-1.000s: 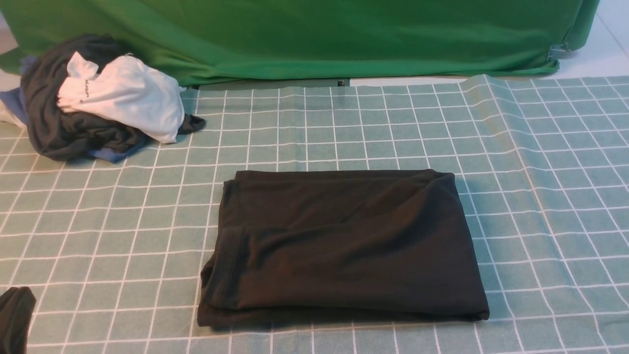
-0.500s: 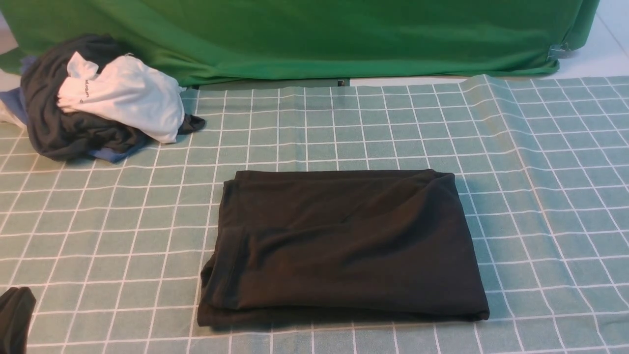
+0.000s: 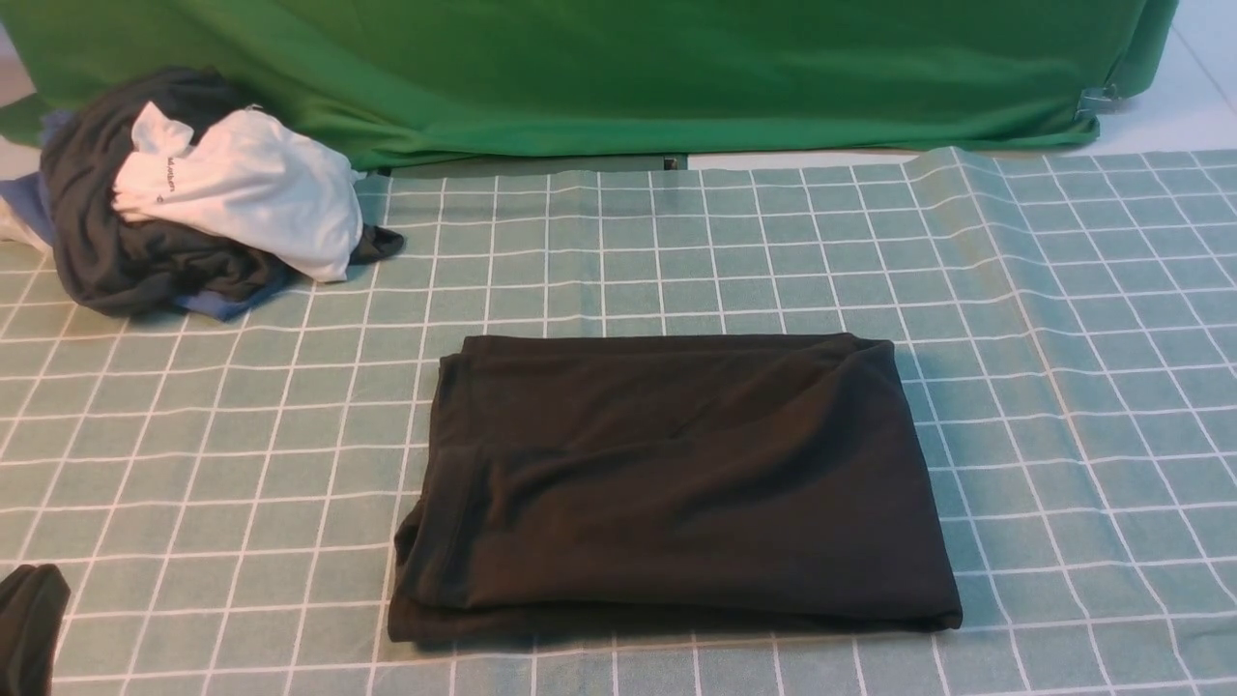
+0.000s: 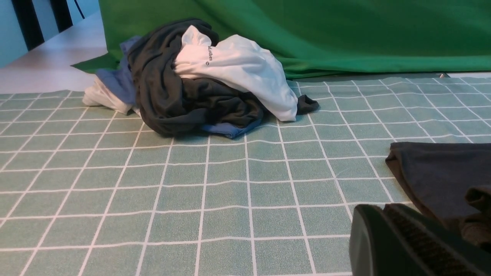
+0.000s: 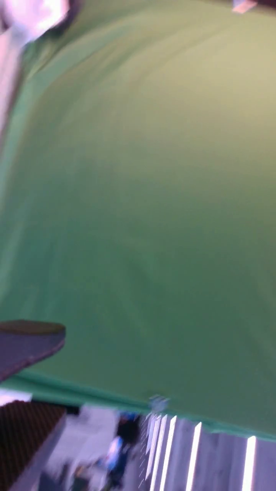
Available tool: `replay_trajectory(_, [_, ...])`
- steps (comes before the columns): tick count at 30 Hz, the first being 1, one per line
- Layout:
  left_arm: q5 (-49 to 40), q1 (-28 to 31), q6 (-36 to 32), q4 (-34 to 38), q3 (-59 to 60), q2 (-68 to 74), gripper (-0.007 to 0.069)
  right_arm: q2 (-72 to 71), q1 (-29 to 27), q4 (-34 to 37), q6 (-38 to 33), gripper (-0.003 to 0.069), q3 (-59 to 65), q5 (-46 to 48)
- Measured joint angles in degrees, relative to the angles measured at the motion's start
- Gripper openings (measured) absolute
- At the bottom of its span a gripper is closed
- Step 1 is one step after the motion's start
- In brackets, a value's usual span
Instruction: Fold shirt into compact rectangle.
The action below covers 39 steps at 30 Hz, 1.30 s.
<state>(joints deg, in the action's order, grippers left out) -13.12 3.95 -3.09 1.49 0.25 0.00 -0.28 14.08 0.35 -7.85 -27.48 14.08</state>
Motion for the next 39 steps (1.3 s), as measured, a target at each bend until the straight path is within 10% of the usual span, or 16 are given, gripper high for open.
replay_trajectory(13, [0.00,0.00,0.12,-0.20,0.00,-0.02,0.0016,0.28,-15.06,0.00,-0.46,0.0238,27.18,-4.82])
replay_trajectory(39, [0.00,0.00,0.11,-0.36,0.00,0.00,0.0017,0.28,-15.69,0.06,2.41,0.0239,27.77,0.13])
